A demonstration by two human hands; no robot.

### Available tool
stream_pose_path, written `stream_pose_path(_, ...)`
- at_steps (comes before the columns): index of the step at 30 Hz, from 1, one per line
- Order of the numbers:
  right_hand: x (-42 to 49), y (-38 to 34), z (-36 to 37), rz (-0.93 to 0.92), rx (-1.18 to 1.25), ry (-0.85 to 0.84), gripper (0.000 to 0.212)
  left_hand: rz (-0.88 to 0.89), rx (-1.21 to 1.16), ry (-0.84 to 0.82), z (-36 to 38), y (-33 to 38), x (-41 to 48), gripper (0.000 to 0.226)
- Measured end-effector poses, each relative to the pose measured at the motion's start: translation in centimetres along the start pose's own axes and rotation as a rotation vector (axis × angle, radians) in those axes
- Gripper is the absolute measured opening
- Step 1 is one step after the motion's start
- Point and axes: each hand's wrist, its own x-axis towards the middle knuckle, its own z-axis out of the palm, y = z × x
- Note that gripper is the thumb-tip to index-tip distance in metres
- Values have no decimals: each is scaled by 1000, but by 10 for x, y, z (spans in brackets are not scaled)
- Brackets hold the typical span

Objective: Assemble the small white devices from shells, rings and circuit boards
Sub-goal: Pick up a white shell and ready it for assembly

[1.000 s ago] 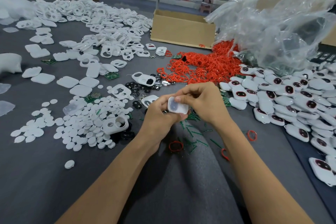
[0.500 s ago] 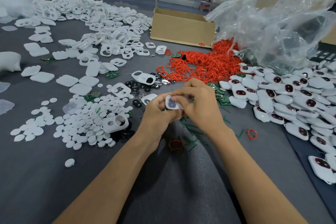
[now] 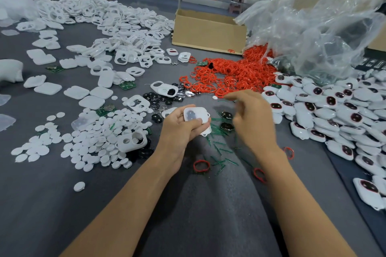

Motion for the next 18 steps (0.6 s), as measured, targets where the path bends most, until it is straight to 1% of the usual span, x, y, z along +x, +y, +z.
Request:
stream_pose_path(1,2,12,-5,95,-74,15,46,1,23,-2,0,0,0,34)
stream_pose_path(2,4,24,-9,175,-148,-15,46,4,46,-7,-1,0,0,36)
stream_pose_path(3,3,35,-12,231,-208,-88,44,6,62,-16,-1,-1,-1,38)
stream_pose_path(5,2,50,-12,278,-240,-243,35,13,78,-32,-1,-1,-1,39)
stream_pose_path(6,1,54,-11,284,-223,-275,32,13,82,-34,-2,-1,-1,39)
stream_pose_path(8,0,58,-7,288,-194,-252,27,12,95,-29,-2,-2,-1,40)
stream_pose_path(11,2,60,-5,261,-200,-115,16,13,93,-37,-3,-3,0,40)
stream_pose_path(13,2,56,-6,263,-102,18,15,13,80,-46,-3,-3,0,38)
stream_pose_path(14,3,53,-8,294,3,55,17,13,81,-48,-3,-3,0,38)
stream_pose_path(15,4,50,-10,343,141,56,19,13,86,-48,-3,-3,0,38)
stream_pose_path(17,4,40,-11,448,428,-12,19,16,104,-47,-2,-3,-1,38)
stream_pose_path(18,4,36,-10,460,494,-42,18,18,111,-45,-2,-3,-1,38)
